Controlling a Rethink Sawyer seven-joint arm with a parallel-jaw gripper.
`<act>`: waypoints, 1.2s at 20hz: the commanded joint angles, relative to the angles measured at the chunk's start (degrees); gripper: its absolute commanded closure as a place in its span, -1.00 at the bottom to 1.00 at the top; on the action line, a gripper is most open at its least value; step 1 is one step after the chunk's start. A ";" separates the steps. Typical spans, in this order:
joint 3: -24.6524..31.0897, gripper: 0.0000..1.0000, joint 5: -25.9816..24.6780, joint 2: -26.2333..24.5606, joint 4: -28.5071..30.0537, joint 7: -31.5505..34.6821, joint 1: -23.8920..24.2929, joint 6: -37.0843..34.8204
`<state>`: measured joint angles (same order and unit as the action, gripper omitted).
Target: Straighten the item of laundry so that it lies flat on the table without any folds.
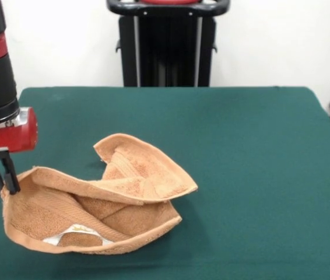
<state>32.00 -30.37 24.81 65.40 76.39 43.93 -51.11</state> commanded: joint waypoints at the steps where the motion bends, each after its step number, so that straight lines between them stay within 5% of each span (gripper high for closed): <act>1: 2.96 1.00 -2.83 1.01 9.25 -9.00 -3.03 4.62; 24: 3.47 1.00 -1.92 -2.45 -1.12 -13.16 -3.33 -1.56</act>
<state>31.99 -31.07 24.42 64.92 76.39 43.08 -49.06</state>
